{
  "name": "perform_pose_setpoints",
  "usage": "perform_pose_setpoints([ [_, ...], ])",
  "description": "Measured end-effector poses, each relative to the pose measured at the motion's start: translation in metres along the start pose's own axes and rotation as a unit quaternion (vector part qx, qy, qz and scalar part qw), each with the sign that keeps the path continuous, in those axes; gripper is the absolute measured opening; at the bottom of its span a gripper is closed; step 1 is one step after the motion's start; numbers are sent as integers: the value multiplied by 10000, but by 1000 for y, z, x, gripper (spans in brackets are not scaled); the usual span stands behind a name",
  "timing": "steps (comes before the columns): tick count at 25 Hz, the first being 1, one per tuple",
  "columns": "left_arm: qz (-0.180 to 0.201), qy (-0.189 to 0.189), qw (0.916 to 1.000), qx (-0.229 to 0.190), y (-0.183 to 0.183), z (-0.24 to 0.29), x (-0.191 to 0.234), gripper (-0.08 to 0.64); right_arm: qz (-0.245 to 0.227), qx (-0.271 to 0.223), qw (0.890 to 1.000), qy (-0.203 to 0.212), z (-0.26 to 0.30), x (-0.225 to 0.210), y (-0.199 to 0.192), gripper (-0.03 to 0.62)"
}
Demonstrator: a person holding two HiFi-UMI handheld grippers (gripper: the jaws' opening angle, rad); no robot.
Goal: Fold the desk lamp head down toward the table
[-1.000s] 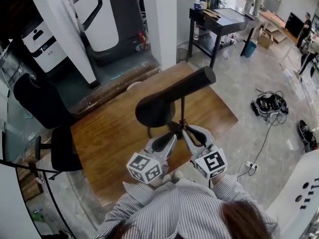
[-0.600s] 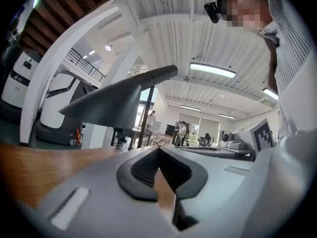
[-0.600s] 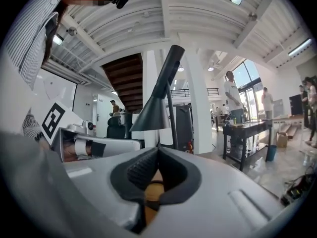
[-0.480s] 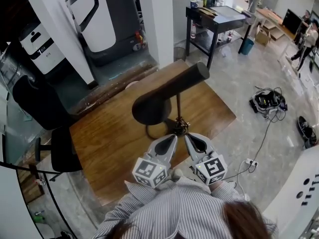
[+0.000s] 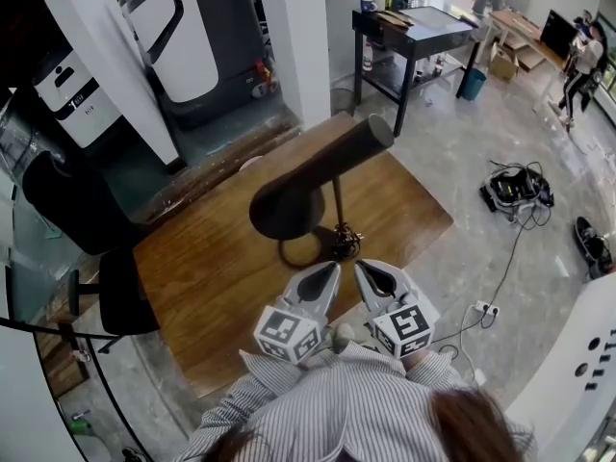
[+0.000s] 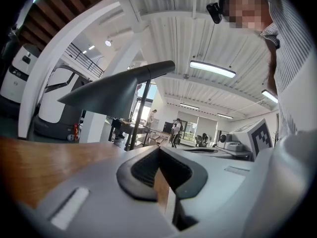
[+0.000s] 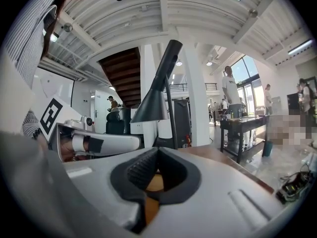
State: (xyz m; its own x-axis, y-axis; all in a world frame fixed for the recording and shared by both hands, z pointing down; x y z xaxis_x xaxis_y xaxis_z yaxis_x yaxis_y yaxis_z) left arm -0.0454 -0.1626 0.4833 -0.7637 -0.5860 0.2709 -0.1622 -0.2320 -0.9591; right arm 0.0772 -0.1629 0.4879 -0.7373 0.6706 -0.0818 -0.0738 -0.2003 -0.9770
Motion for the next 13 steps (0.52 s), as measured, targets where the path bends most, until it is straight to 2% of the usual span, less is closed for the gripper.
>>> perform_pose_setpoints([
  [13, -70, 1, 10000, 30, 0, 1, -3, 6, 41, 150, 9999, 42, 1, 3, -2, 0],
])
Point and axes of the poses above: the fingertips, and each gripper's own axes: z forward along the fingers, x to its left, y out of its top, the point moved 6 cm from there along -z, backward along the fingers, and after that the axes turned 4 degrees about y, right-handed, at the moved point
